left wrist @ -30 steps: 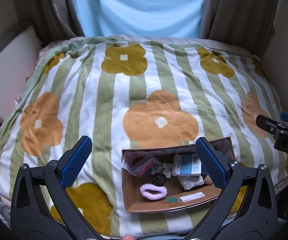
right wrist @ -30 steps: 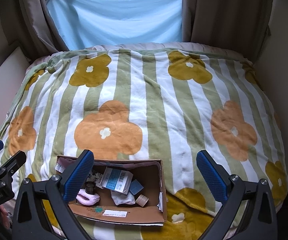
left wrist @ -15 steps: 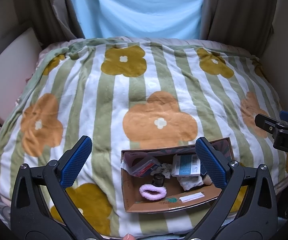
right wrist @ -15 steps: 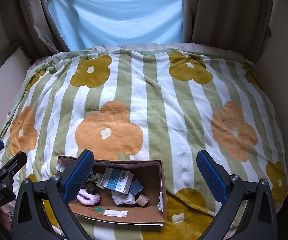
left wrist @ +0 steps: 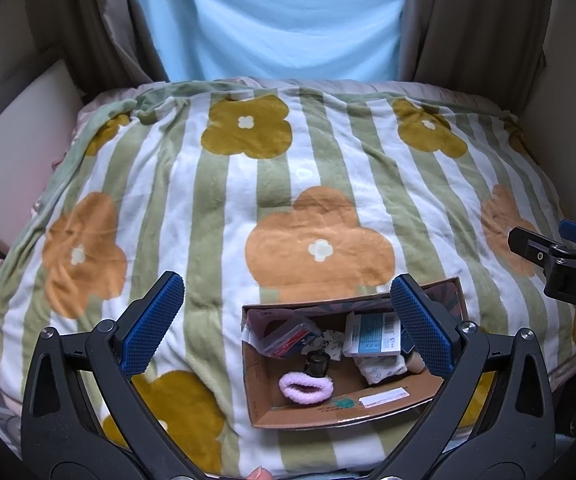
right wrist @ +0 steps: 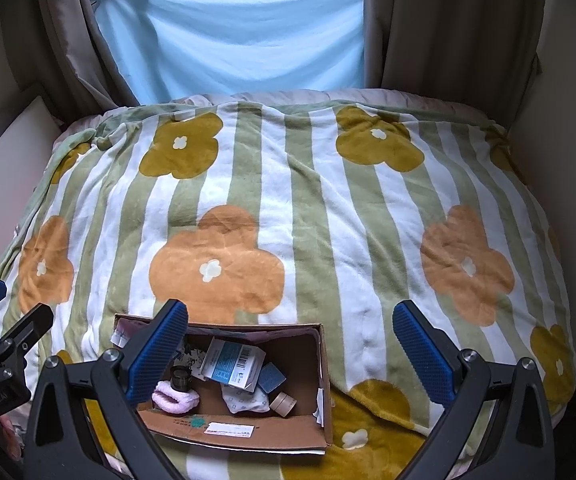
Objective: Organize objects
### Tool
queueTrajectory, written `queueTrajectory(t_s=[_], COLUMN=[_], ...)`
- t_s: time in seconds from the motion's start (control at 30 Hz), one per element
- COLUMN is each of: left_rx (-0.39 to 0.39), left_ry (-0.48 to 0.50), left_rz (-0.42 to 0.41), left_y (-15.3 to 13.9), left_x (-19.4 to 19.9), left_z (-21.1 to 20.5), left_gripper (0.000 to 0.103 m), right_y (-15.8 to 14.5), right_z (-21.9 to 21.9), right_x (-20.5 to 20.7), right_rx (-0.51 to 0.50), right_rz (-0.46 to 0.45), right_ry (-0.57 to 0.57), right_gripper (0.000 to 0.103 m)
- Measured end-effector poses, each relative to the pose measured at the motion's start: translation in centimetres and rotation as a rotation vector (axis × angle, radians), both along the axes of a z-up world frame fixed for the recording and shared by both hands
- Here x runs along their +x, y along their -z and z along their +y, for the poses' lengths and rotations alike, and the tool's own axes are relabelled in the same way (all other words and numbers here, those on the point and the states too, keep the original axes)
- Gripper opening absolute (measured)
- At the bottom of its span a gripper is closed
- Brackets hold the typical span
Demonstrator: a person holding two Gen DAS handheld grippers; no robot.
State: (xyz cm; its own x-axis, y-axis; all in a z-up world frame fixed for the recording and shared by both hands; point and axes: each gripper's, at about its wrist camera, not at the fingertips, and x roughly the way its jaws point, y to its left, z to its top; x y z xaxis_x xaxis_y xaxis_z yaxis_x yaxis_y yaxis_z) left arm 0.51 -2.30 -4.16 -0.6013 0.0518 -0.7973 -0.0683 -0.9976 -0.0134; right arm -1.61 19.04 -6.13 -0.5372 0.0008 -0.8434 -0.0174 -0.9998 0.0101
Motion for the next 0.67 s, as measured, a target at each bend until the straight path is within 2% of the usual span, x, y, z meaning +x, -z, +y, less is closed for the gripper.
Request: queueTrajectory(t_s=[0.23, 0.53, 0.67], left_rx=[0.009, 0.077, 0.040], left_ry=[0.008, 0.024, 0.008], left_rz=[-0.001, 0.049, 0.082], left_y=[0.0, -1.1, -1.5], left_x=[-0.2, 0.2, 0.5], left_z=[0.1, -0.4, -0.6], left_gripper=[0.103, 0.103, 0.103], right_y=[-0.3, -0.3, -0.3], right_z=[0.2, 0.1, 0.1], right_x=[-0.4, -0.4, -0.4], right_rx=[0.004, 0.003, 0.004], right_rz=[0.008, 0.009, 0.007], right_ry=[-0.002, -0.001, -0.002], right_gripper=[0.102, 0.102, 0.102])
